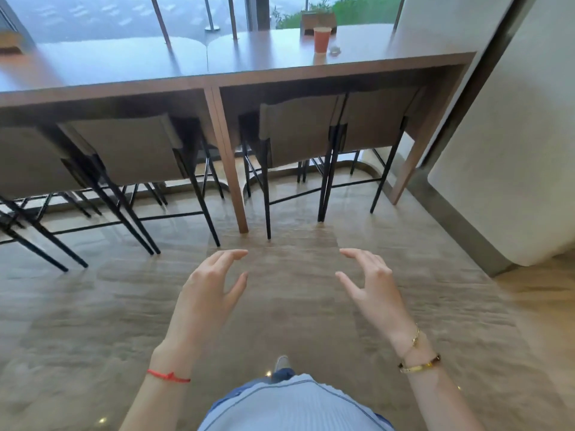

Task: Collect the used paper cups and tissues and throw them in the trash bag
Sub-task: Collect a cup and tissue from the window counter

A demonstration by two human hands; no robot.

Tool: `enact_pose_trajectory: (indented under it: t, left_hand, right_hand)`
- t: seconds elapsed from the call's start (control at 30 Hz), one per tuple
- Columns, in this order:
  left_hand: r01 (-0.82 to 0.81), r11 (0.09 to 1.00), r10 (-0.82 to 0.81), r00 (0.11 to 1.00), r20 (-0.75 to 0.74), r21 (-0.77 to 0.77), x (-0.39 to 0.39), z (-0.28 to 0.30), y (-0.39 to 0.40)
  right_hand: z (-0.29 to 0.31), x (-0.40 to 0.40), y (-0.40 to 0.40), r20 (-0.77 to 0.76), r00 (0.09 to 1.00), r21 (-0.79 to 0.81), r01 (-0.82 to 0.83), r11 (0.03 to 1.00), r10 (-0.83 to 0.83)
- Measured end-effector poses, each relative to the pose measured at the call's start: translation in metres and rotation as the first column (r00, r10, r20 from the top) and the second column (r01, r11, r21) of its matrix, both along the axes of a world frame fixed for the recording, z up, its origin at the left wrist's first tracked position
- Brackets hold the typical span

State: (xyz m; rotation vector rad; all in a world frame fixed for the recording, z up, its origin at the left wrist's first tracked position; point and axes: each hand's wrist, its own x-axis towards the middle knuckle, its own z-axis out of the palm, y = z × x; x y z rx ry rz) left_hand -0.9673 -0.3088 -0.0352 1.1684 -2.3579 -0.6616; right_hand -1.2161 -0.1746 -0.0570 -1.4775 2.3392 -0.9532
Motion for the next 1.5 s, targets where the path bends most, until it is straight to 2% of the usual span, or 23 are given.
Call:
enact_pose_trajectory:
  t: [0.23, 0.57, 0.97, 1.5]
  left_hand:
    - [0.076, 0.997, -0.075, 0.997, 0.019, -0.018, -0.083, 0.010, -0.121]
    - [0.059, 0.998, -0.060, 0.997, 0.044, 0.012, -0.213, -0.006, -0.265]
    - [-0.051, 0.996, 0.045, 0.996, -0.078, -0.077, -0.411, 0.028, -0.428]
    - [-0.032, 0.984, 0.011, 0.993, -0.122, -0.175, -0.594, 0.043, -0.659]
  right_hand:
    - [0.006, -0.074, -0.105, -0.004, 0.998, 0.014, 0.068, 0.998, -0.068]
    - [-0.013, -0.205, -0.246, 0.044, 0.997, 0.043, 0.064, 0.997, -0.066]
    - [0.022, -0.411, -0.433, -0.029, 0.999, -0.022, -0.022, 1.000, 0.021]
    - [0.049, -0.577, -0.675, -0.119, 0.993, -0.112, -0.025, 0.993, 0.011]
